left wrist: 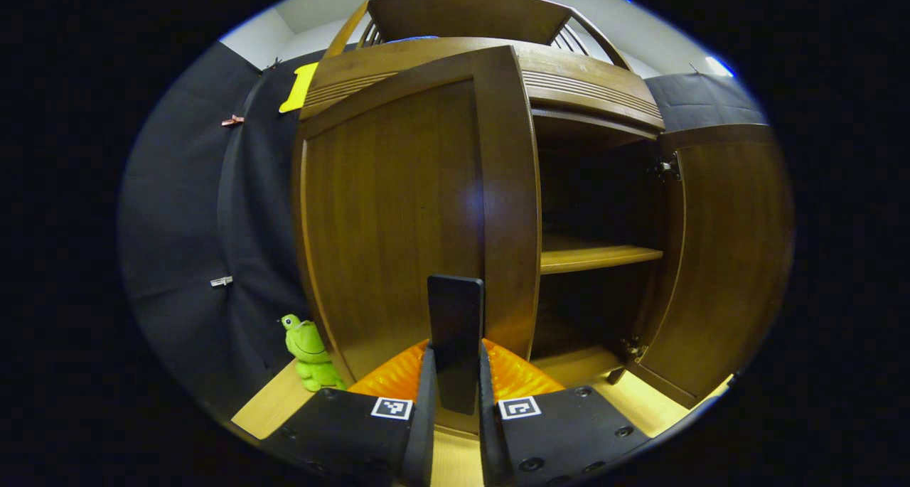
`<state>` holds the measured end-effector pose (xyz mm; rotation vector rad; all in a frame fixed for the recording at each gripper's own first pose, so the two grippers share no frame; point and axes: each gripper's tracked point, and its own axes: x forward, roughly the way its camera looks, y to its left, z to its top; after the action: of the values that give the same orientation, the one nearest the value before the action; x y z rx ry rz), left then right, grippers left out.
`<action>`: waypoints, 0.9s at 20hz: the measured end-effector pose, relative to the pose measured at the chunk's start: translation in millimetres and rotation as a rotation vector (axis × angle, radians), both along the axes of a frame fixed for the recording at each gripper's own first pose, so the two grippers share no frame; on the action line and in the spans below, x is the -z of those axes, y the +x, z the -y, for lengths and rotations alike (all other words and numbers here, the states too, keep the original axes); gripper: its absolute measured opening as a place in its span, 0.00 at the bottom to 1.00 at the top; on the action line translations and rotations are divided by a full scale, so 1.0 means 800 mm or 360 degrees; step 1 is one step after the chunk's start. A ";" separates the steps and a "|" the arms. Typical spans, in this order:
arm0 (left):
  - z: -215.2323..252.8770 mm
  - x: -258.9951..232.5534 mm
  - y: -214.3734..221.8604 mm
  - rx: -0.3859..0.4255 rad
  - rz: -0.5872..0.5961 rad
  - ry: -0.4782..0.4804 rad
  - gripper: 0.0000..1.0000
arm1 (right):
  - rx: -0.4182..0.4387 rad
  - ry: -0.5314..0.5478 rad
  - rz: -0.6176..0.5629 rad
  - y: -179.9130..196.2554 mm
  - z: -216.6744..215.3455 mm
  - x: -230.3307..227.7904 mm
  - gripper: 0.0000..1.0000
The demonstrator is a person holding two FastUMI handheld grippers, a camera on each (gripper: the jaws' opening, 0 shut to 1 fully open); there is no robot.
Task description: Open the right door of the double-door shoe cabinet with the right hand, and open the left door with the left hand.
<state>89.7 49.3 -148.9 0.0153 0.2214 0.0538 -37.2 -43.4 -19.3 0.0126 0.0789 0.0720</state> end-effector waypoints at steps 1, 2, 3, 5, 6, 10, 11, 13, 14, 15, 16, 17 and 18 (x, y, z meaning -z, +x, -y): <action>-0.005 0.000 -0.009 -0.0001 0.0003 0.0005 0.30 | -0.0007 -0.0003 0.0002 0.002 -0.006 0.000 0.95; -0.010 -0.001 -0.017 -0.0003 0.0000 0.0012 0.30 | -0.0013 -0.0004 0.0004 0.002 -0.010 0.000 0.98; -0.015 0.000 -0.026 -0.0006 0.0003 0.0015 0.30 | -0.0017 -0.0002 0.0005 0.002 -0.015 0.000 0.98; -0.026 -0.001 -0.039 -0.0018 0.0002 0.0014 0.29 | -0.0025 0.0003 0.0000 0.004 -0.024 0.004 0.95; -0.031 -0.001 -0.046 -0.0025 -0.0002 0.0014 0.28 | -0.0032 0.0008 -0.0003 0.004 -0.030 0.005 0.95; -0.052 -0.003 -0.068 -0.0035 0.0001 0.0020 0.27 | -0.0040 0.0021 0.0003 0.008 -0.048 0.005 0.95; -0.057 -0.001 -0.072 -0.0038 0.0001 0.0019 0.27 | -0.0043 0.0024 0.0002 0.009 -0.053 0.006 0.95; -0.069 -0.002 -0.082 -0.0048 -0.0004 0.0020 0.25 | -0.0046 0.0030 0.0001 0.010 -0.063 0.008 0.98; -0.076 -0.003 -0.088 -0.0053 -0.0003 0.0024 0.24 | -0.0048 0.0034 0.0000 0.011 -0.069 0.009 0.95; -0.082 -0.003 -0.093 -0.0059 -0.0001 0.0030 0.24 | -0.0051 0.0038 0.0000 0.011 -0.074 0.009 0.95; -0.089 -0.004 -0.098 -0.0059 0.0002 0.0035 0.23 | -0.0056 0.0041 0.0000 0.010 -0.079 0.009 0.95; -0.094 -0.004 -0.102 -0.0055 0.0005 0.0038 0.22 | -0.0060 0.0042 -0.0002 0.009 -0.084 0.011 0.95; -0.098 -0.005 -0.106 -0.0051 0.0007 0.0044 0.22 | -0.0066 0.0043 -0.0005 0.010 -0.090 0.011 0.95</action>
<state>4.7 127.9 -144.7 0.0388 0.2168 0.0887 -29.5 28.5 -28.5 0.0382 0.0811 0.1146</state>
